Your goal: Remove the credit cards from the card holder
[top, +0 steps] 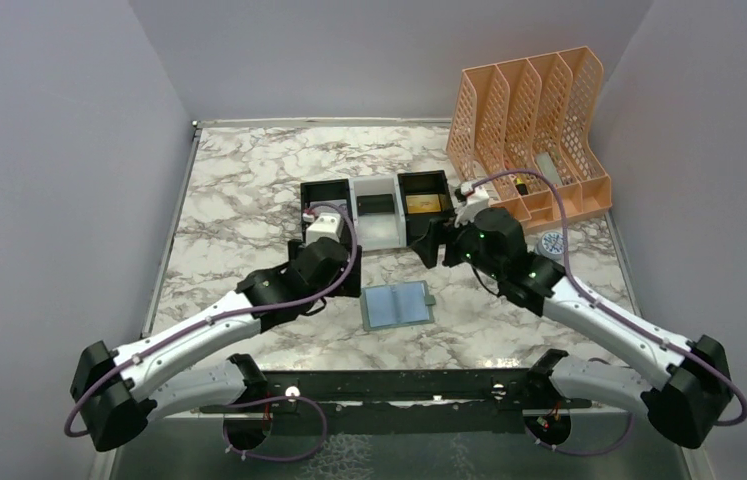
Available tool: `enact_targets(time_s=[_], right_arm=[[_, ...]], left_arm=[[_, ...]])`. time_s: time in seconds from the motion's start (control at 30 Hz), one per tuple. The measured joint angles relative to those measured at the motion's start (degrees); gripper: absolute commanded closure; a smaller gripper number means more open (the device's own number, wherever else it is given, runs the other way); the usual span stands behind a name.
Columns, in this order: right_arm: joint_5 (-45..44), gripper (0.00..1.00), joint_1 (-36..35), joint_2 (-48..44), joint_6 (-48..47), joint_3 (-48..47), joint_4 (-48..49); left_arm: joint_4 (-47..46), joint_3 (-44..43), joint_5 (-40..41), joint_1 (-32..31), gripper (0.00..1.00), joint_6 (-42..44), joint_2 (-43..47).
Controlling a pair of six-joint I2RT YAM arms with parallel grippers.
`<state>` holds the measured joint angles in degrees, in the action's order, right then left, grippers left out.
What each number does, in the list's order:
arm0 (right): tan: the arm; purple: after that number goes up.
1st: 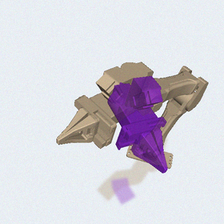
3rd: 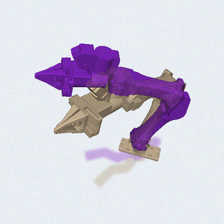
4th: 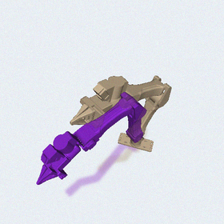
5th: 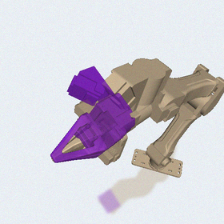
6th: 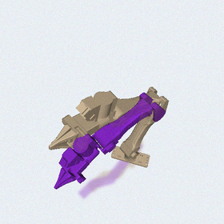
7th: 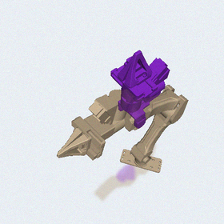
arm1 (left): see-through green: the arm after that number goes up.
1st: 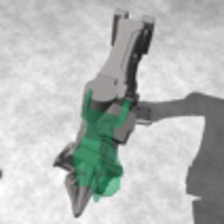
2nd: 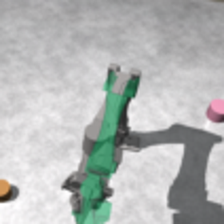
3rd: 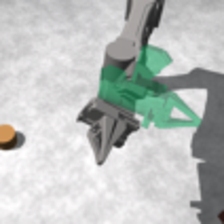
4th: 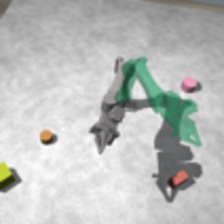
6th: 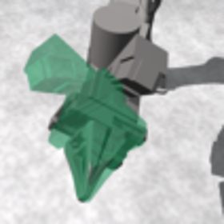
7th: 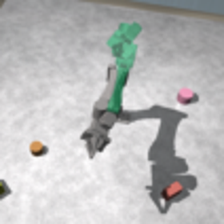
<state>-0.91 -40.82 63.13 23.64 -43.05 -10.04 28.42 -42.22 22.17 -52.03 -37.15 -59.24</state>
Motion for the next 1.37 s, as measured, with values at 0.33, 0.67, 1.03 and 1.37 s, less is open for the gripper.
enact_targets(time_s=[0.33, 0.67, 1.03, 1.37], right_arm=[[-19.7, 0.23, 0.0, -16.6, -13.9, 4.8, 13.6], [-24.7, 0.21, 7.6, -8.0, -14.6, -0.8, 12.9], [-5.8, 0.0, 20.3, -9.0, -9.7, -10.0, -1.0], [-5.5, 0.0, 20.3, -17.4, -11.1, -16.7, -1.6]], left_arm=[[6.3, -7.8, 15.4, 6.1, 0.01, 7.2, 8.4], [7.3, -8.3, 10.1, 31.1, 0.01, 12.9, 9.0], [11.5, -15.2, 10.8, 31.1, 0.01, 11.3, 14.1], [11.7, -24.1, 11.8, 31.1, 0.01, 12.5, 16.3]])
